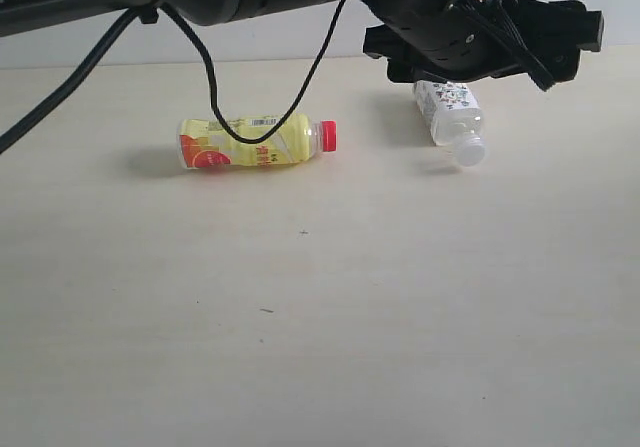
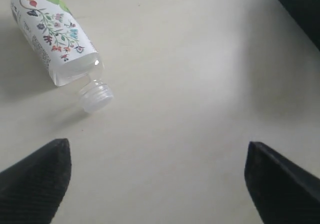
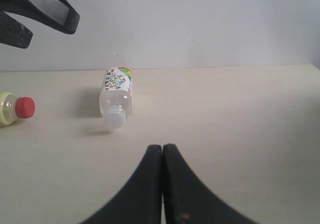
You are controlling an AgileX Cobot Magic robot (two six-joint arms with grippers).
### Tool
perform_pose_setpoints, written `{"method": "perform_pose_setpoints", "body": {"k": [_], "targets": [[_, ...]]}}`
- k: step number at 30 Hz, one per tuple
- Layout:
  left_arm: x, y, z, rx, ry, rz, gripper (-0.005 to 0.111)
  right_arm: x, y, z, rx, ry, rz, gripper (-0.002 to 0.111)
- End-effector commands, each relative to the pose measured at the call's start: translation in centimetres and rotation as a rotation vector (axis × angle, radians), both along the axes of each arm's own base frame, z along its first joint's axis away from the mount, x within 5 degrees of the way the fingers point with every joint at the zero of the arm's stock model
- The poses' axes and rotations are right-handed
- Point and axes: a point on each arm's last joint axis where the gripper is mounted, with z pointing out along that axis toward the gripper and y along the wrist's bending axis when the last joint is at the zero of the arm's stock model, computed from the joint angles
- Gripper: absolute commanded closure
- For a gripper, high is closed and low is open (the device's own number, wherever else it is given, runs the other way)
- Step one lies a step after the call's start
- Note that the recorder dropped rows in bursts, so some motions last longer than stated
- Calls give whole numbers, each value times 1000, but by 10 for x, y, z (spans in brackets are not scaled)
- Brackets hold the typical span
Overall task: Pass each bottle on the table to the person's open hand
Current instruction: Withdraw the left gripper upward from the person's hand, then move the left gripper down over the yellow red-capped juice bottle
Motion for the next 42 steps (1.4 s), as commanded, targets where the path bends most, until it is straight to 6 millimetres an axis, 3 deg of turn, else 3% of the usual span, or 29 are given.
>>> {"method": "perform_pose_setpoints", "body": {"k": [1,33,42], "targets": [[-2,2,6,13,-17,-20,17,0,-1,-1,-5,-6,-7,108],[-1,6,3,75,-26,-51,17,0,-1,-1,-6,-8,-8,108],[15,31,-5,234,15,-59,17,0,-1,-1,-6,-8,-8,108]]}}
